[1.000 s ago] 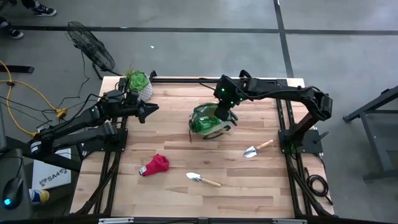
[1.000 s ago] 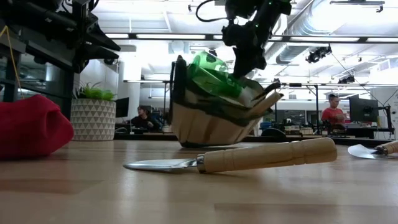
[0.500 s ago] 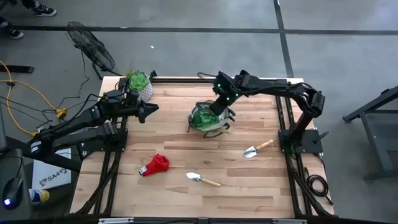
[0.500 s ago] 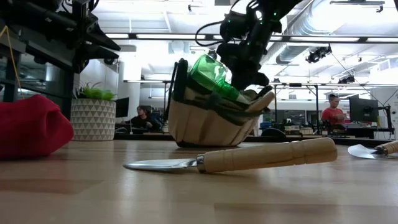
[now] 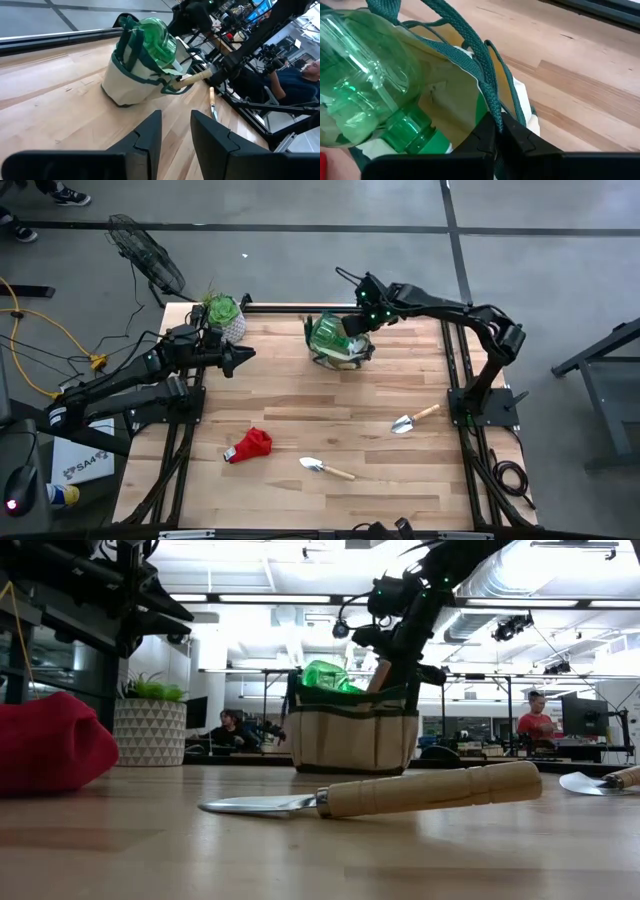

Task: Pick & Place Garden tools in Gardening bag
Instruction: Adjust the gardening bag on the table, then adjust the spray bottle in the gardening bag

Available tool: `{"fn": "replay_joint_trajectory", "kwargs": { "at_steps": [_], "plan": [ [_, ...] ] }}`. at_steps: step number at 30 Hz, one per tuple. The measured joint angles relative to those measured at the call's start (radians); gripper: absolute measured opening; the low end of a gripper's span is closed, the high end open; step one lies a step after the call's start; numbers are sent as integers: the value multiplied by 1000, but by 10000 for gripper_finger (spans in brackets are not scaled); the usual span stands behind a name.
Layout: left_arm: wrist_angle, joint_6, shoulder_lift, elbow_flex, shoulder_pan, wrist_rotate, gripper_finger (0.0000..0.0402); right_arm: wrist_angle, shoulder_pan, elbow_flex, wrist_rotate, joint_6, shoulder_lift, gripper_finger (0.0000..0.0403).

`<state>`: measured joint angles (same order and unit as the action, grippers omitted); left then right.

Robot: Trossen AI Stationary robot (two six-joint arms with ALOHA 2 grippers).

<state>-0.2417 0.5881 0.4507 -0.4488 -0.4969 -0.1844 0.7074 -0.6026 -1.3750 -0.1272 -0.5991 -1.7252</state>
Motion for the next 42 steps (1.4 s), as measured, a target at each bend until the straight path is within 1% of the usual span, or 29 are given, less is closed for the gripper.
{"fn": "replay_joint_trajectory", "kwargs": {
  "at_steps": [13, 19, 23, 30, 33, 35, 38, 40, 42],
  "plan": [
    [0, 19, 0, 0, 0, 0, 102, -24, -44, 0, -7, 26, 0, 36],
    [0, 25, 0, 0, 0, -6, 102, -76, -69, 2, -56, 78, 0, 54],
    [0, 28, 0, 0, 0, -8, 102, -117, -81, 2, -89, 122, 0, 82],
    [0, 44, 0, 0, 0, -7, 102, -168, -94, 2, -89, 134, 0, 149],
    [0, 46, 0, 0, 0, -7, 102, -198, -108, 2, -98, 155, 0, 172],
    [0, 46, 0, 0, 0, -7, 102, -229, -118, 2, -143, 171, 0, 181],
    [0, 50, 0, 0, 0, -7, 102, -291, -129, 2, -262, 185, 0, 184],
    [0, 50, 0, 0, 0, -7, 102, -335, -123, 2, -335, 196, 1, 177],
    [0, 50, 0, 0, 0, -7, 102, -365, -107, 2, -385, 231, 1, 161]
  ]
}}
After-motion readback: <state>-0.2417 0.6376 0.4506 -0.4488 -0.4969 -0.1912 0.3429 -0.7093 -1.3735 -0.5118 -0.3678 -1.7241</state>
